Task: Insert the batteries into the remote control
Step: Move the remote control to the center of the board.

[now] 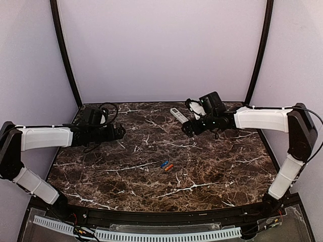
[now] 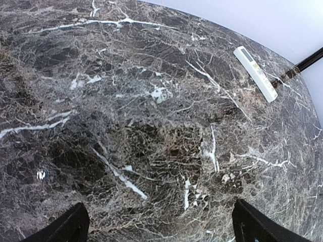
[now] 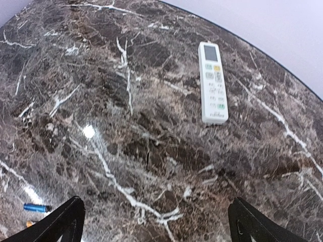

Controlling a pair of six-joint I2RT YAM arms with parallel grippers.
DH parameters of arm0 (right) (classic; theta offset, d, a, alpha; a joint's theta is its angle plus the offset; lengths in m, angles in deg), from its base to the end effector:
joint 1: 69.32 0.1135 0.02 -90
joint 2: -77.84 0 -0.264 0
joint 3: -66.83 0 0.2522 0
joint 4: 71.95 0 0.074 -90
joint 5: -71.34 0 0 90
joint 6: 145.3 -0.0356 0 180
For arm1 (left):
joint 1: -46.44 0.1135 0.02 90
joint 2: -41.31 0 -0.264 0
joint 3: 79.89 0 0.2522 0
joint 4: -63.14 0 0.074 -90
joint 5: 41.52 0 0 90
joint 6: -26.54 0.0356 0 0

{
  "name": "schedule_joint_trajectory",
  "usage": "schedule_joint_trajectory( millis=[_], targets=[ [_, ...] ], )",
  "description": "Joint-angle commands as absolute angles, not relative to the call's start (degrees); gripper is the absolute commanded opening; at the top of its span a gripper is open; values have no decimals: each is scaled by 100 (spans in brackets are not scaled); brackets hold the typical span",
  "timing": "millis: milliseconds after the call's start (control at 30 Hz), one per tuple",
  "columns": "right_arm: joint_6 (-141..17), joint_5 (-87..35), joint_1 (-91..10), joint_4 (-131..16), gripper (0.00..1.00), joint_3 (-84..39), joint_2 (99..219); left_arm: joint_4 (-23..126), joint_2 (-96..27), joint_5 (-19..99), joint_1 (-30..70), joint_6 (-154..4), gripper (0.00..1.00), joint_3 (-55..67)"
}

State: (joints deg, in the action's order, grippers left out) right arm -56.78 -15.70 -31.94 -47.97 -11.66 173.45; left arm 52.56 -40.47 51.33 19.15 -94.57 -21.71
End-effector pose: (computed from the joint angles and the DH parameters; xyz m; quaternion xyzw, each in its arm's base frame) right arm 0.2946 0.2228 0.2300 -0.2703 0.8690 0.1155 0.3980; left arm 0.2710 -0.1378 0.2123 -0.0411 0.8825 -0.2091 0.4192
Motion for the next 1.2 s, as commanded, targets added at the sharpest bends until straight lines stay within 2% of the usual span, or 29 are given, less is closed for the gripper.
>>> schedule_joint_trajectory(
  millis=[0, 333, 633, 833, 1000, 1167],
  targets=[
    [-5385, -1485, -3329, -4428, 99, -1997, 17914, 5162, -3988, 5383, 1879, -9230, 100, -1798],
    [-5372, -1700, -3882, -2875, 96, -4707, 20007, 5121, -4080, 5350, 1876, -9167, 100, -1571],
    [-5442, -1991, -4076, -2594, 95, -5872, 21079, 5118, -3944, 5471, 1858, -9099, 100, -1639],
    [-5484, -2250, -4119, -2462, 84, -6578, 21773, 4984, -3839, 5663, 1858, -9039, 100, -1714],
    [-5487, -1916, -4124, -2305, 78, -7101, 22094, 5031, -3597, 5791, 1858, -9000, 100, -1883],
    [-5400, -1727, -4133, -2188, 68, -7596, 22411, 4973, -3441, 5920, 1860, -8931, 100, -1932]
  ],
)
